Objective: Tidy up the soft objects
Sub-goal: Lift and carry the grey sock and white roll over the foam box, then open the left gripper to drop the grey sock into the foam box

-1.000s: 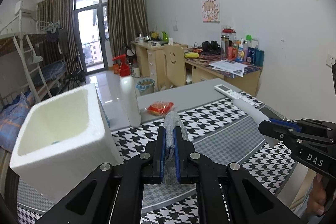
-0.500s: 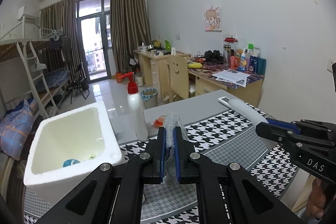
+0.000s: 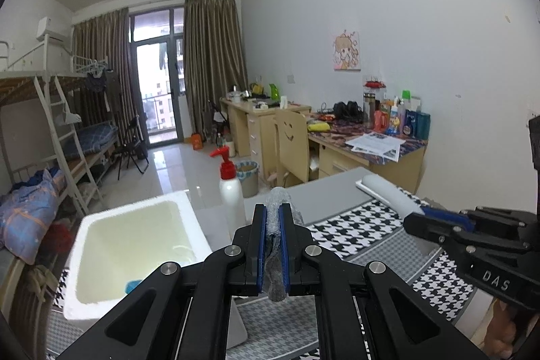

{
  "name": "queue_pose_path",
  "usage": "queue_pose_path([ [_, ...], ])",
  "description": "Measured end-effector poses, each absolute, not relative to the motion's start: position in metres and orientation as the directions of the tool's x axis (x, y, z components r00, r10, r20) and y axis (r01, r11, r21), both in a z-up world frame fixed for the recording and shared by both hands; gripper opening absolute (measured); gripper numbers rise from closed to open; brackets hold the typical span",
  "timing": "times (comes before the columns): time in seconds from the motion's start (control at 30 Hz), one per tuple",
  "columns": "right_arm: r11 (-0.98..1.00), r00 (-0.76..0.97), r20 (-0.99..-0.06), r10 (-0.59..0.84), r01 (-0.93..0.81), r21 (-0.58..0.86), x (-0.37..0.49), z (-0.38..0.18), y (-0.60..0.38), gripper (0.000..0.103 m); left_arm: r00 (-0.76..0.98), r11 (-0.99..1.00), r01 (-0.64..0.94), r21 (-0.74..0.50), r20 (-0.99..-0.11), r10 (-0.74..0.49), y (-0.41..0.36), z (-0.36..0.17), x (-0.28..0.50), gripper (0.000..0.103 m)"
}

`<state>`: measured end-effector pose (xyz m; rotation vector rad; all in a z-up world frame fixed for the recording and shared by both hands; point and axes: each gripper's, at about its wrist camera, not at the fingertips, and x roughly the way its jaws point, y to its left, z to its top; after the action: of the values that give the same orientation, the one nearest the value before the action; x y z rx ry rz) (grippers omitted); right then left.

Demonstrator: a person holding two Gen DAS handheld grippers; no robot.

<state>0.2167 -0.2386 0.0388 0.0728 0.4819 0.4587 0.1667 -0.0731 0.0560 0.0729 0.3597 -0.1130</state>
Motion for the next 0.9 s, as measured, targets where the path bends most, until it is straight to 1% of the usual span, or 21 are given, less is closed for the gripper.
queue_pose_path([
  [0.3,0.872,0.777,-0.399,0.487,-0.455,0.179,0.217,0.049,-0.224,0.018,0.95,0.997,0.063,0.039,-0.308,-0.048,-0.057,0.072,0.165,0.008],
  [0.67,0.844,0.752,-0.39,0.531,-0.508,0.17,0.219,0.054,-0.203,0.018,0.96,0.999,-0.005,0.033,-0.28,0.014,-0.04,0.081,0.163,0.008],
  [0.9,0.824,0.737,-0.38,0.559,-0.543,0.161,0.219,0.059,-0.191,0.018,0.962,0.996,-0.082,0.039,-0.258,0.089,-0.025,0.088,0.161,0.008],
])
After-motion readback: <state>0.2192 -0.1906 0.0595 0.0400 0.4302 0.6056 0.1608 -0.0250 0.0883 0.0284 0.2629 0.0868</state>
